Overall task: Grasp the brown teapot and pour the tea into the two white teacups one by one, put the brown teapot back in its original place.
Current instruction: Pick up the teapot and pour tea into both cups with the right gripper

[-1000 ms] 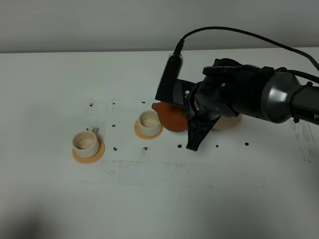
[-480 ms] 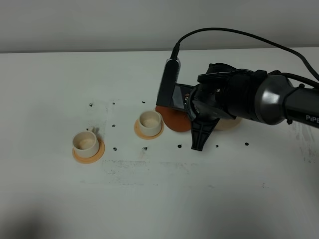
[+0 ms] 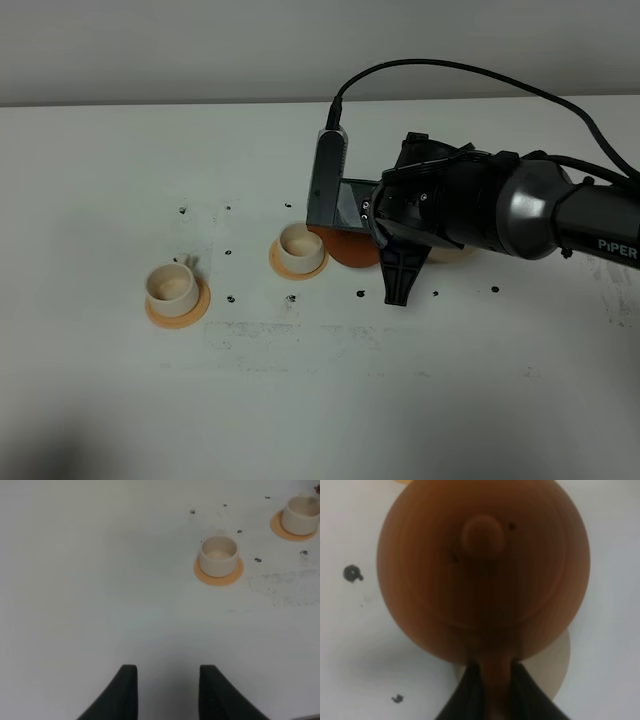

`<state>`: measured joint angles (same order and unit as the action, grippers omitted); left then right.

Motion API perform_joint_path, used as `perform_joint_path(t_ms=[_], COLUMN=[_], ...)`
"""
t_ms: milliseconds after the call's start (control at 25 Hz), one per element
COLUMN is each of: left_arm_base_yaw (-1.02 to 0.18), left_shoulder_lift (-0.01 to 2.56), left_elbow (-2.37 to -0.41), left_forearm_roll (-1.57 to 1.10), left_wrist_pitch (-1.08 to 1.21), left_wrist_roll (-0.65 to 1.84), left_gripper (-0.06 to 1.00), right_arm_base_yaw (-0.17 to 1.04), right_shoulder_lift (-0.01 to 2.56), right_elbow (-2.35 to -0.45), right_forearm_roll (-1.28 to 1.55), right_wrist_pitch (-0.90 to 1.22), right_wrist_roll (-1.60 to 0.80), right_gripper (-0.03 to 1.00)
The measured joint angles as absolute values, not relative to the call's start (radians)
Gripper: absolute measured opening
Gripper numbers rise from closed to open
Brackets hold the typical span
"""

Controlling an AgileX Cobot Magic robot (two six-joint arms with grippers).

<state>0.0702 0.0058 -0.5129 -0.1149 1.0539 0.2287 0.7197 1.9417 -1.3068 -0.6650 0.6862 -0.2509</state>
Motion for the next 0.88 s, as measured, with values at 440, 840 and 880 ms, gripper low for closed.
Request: perform_joint_path(t_ms=[440,840,880], left_arm_base_yaw=[0.070,0.070,0.070], left_shoulder_lift=[0.006,0.006,0.006], left_elbow=[-0.513,-0.513,-0.513], left_forearm_roll=[-0.115,-0.115,-0.115], left_wrist_pitch=[1.054,1.054,1.054], left_wrist_roll=[0.229,0.230,0.230], left_gripper=[0.31,0.31,0.31], right_arm_base_yaw=[0.721,0.721,0.721], right_shoulder_lift=[1.943,1.943,1.943], right_elbow=[-1.307,-1.307,-1.307], right_forearm_roll=[-0.714,-0.760,-0.760], right_wrist_pitch=[0.687,0.690,0.690], right_wrist_roll=[-0.251,-0.254,-0.259], right_gripper=[0.08,0.08,0.08])
